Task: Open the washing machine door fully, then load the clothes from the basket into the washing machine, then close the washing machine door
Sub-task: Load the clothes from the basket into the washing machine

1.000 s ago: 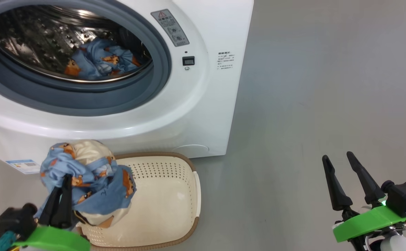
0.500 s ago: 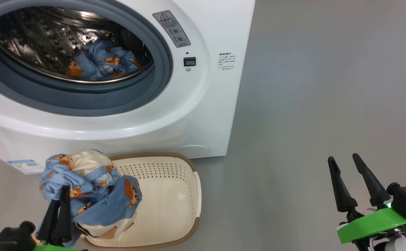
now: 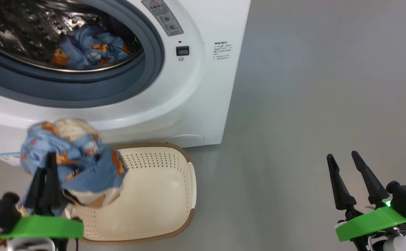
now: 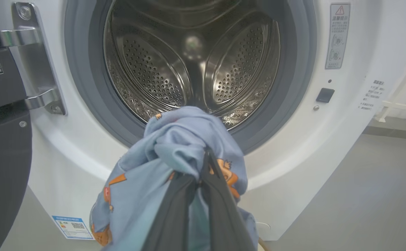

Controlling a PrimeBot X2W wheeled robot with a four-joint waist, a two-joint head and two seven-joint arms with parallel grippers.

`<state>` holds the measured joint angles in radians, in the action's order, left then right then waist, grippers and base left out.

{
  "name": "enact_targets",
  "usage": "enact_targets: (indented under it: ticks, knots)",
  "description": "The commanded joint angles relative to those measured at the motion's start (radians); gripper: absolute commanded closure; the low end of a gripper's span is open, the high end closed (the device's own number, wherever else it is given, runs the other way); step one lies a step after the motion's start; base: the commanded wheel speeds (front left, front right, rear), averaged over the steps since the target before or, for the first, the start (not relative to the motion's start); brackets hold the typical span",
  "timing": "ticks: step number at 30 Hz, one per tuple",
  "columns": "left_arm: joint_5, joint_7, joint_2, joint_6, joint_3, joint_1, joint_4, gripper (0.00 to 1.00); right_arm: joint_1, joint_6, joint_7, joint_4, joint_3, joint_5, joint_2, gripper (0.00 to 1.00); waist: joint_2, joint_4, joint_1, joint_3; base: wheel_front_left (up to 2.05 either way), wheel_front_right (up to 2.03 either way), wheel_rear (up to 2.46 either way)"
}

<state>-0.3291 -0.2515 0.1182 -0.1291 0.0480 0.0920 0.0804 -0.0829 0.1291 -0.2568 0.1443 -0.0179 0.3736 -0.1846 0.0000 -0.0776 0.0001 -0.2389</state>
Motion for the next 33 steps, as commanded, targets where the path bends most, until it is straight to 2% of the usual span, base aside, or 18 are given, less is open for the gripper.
enact_targets:
  ticks: [1,8,13,21,33]
  knots:
    - [0.008,-0.010,0.028,-0.002,0.038,0.060,-0.028,1.00,-0.024,0.002,-0.005,-0.025,-0.017,0.001,-0.005,0.00,0.0000,-0.009,-0.0001,-0.021,0.00,0.00,0.00]
    - [0.026,-0.010,0.078,-0.002,0.057,0.254,0.011,1.00,-0.066,0.002,-0.005,-0.025,-0.028,0.000,0.012,0.00,0.0000,-0.030,-0.0001,-0.076,0.00,0.00,0.00]
    - [0.033,-0.010,0.123,-0.002,0.056,0.402,0.095,1.00,-0.090,0.002,-0.005,-0.025,-0.036,0.002,0.025,0.00,0.0000,-0.050,-0.0001,-0.112,0.00,0.00,0.00]
    - [0.038,-0.010,0.204,-0.002,0.009,0.639,0.353,1.00,-0.120,0.002,-0.005,-0.025,-0.048,0.003,0.045,0.00,0.0000,-0.088,-0.0001,-0.172,0.00,0.00,0.00]
    - [-0.032,-0.003,0.255,-0.002,-0.124,0.922,0.732,1.00,-0.162,0.002,-0.005,-0.028,-0.087,0.005,0.064,0.00,0.0000,-0.144,-0.0001,-0.241,0.00,0.00,0.00]
